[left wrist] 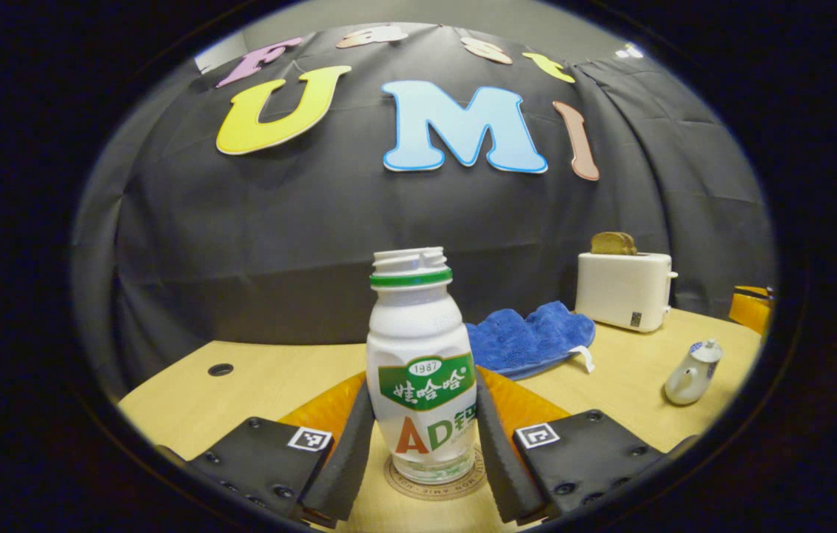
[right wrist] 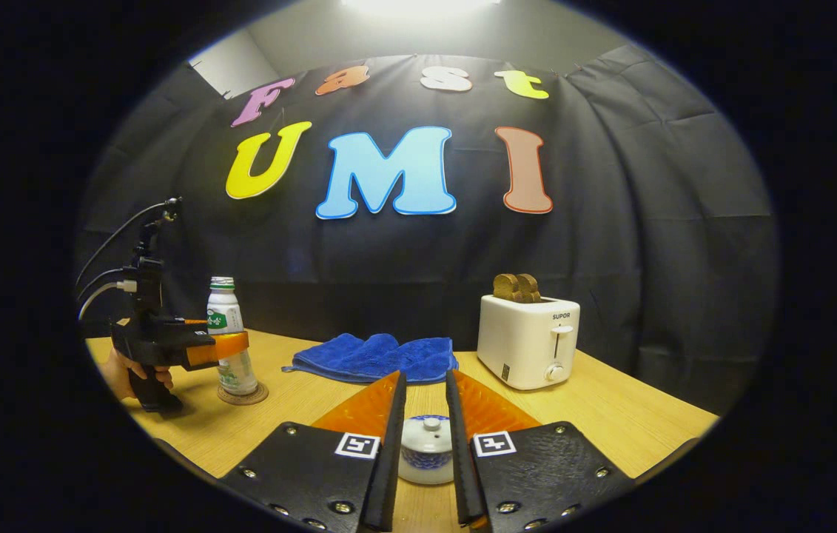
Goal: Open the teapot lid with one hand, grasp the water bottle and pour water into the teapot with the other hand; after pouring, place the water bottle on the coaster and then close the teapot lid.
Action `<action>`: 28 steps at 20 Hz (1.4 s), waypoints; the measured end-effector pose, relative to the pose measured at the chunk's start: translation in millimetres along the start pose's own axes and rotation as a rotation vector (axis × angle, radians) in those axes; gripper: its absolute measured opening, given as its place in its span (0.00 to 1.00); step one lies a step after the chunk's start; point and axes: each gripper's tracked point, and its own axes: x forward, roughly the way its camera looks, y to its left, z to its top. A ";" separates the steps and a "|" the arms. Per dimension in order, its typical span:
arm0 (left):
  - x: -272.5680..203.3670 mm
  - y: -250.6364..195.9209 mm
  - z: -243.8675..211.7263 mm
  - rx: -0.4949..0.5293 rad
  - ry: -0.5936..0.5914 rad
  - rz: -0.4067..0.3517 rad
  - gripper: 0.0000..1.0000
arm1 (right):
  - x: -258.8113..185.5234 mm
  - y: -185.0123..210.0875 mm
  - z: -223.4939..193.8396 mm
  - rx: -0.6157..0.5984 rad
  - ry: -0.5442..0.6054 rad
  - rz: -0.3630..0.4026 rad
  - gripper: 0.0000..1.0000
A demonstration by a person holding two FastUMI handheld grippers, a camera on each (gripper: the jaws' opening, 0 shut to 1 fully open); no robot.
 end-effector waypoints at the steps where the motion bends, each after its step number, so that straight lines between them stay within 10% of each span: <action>1: -2.3 -0.7 3.2 -0.006 -0.005 -0.002 0.80 | -0.5 0.4 0.9 0.001 -0.001 0.001 0.32; 17: 1.0 -13.4 -3.1 0.052 -0.004 -0.012 0.75 | 0.5 12.3 -7.1 -0.016 0.020 0.036 0.32; 21: 1.0 -22.6 -14.9 0.102 0.029 -0.008 1.00 | 0.1 13.0 -7.0 -0.013 0.020 0.040 0.32; 28: -7.0 -24.6 -5.2 0.045 -0.017 -0.011 1.00 | -3.0 19.4 -4.6 -0.005 0.011 0.058 0.32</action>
